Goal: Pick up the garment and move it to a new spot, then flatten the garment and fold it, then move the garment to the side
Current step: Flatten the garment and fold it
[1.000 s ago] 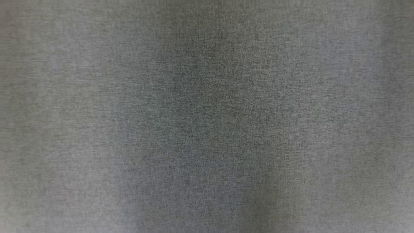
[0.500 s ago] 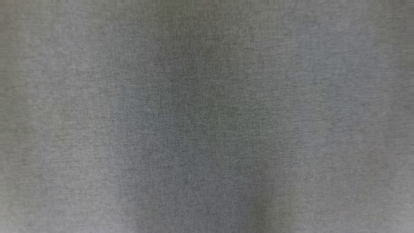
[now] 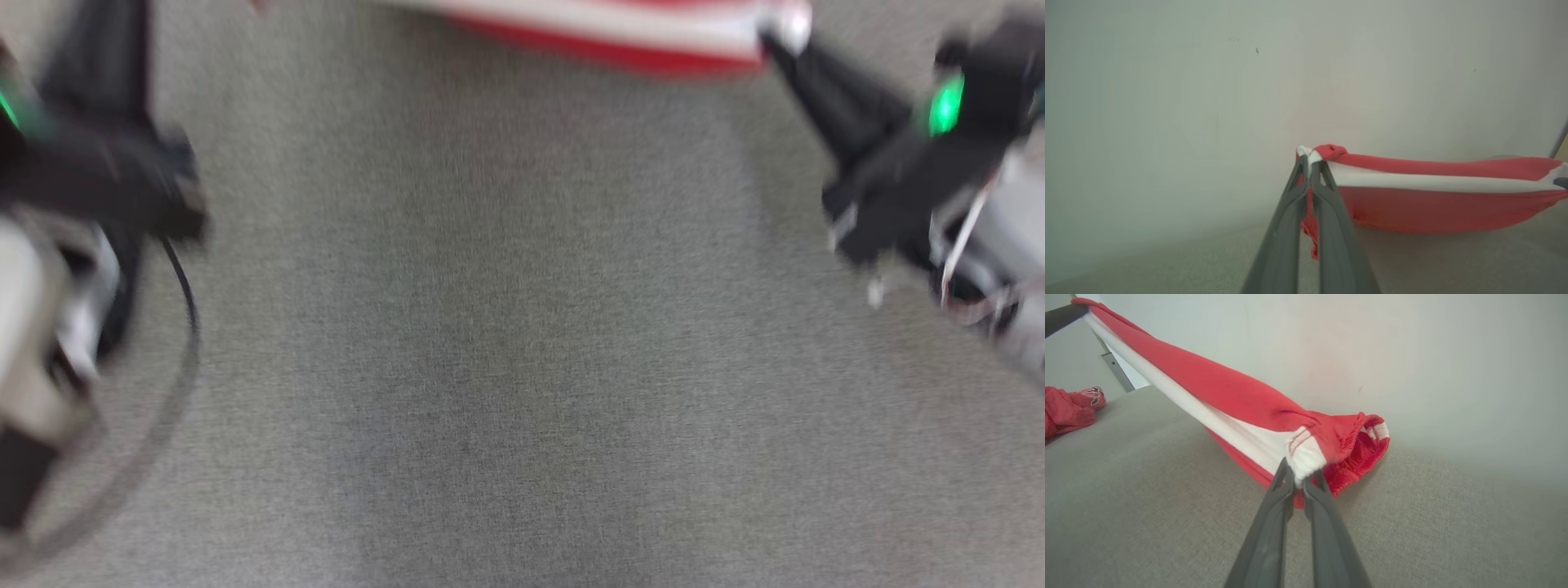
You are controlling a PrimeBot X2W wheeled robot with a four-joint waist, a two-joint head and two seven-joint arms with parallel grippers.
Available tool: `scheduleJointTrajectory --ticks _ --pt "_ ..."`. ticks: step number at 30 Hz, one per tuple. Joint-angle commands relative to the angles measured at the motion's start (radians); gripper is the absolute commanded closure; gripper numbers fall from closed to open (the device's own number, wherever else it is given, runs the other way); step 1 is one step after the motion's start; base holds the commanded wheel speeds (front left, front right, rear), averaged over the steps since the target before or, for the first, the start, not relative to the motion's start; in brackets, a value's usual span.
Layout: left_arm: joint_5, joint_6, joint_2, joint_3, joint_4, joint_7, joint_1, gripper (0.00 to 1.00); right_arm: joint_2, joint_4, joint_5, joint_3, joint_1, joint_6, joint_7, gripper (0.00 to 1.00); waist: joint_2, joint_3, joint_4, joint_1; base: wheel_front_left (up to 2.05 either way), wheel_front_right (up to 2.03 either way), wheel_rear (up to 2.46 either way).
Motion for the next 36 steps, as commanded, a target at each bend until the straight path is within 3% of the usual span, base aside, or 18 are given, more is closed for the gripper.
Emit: scheduleJointTrajectory --ticks 1,7,12,23,29,36 --pt "0.0 0.014 0.014 0.012 -0.007 -0.004 0.033 1.0 -0.01 0.0 0.0 -0.002 0.027 -0.003 -0.005 1.0 0.0002 -0.068 -0.001 0.0004 0.0 0.0 0.0" --pt "-0.001 0.113 0.021 0.118 -0.184 -0.004 0.437 1.0 -0.018 -0.041 -0.024 -0.114 0.321 -0.004 -0.021 1.0 0.0002 -0.144 -0.007 0.0004 0.0 0.0 0.0" --pt "0.022 0.124 -0.006 0.177 -0.243 -0.004 0.679 1.0 -0.002 -0.071 -0.068 -0.229 0.543 -0.004 -0.02 1.0 0.0002 -0.19 -0.006 0.0004 0.0 0.0 0.0" --pt "0.126 0.075 -0.116 0.257 -0.178 -0.004 1.014 1.0 0.058 -0.145 -0.154 -0.379 0.971 -0.005 -0.019 1.0 0.0002 -0.285 0.005 0.0004 0.0 0.0 0.0" --pt "0.132 0.035 -0.177 0.316 -0.15 -0.004 1.111 1.0 0.102 -0.196 -0.192 -0.45 1.158 -0.005 0.022 1.0 0.0002 -0.328 0.017 0.0004 0.0 0.0 0.0" --pt "0.164 -0.007 -0.202 0.35 -0.129 -0.004 1.163 1.0 0.166 -0.271 -0.234 -0.534 1.29 -0.005 0.086 1.0 0.0002 -0.349 0.02 0.0004 0.0 0.0 0.0"
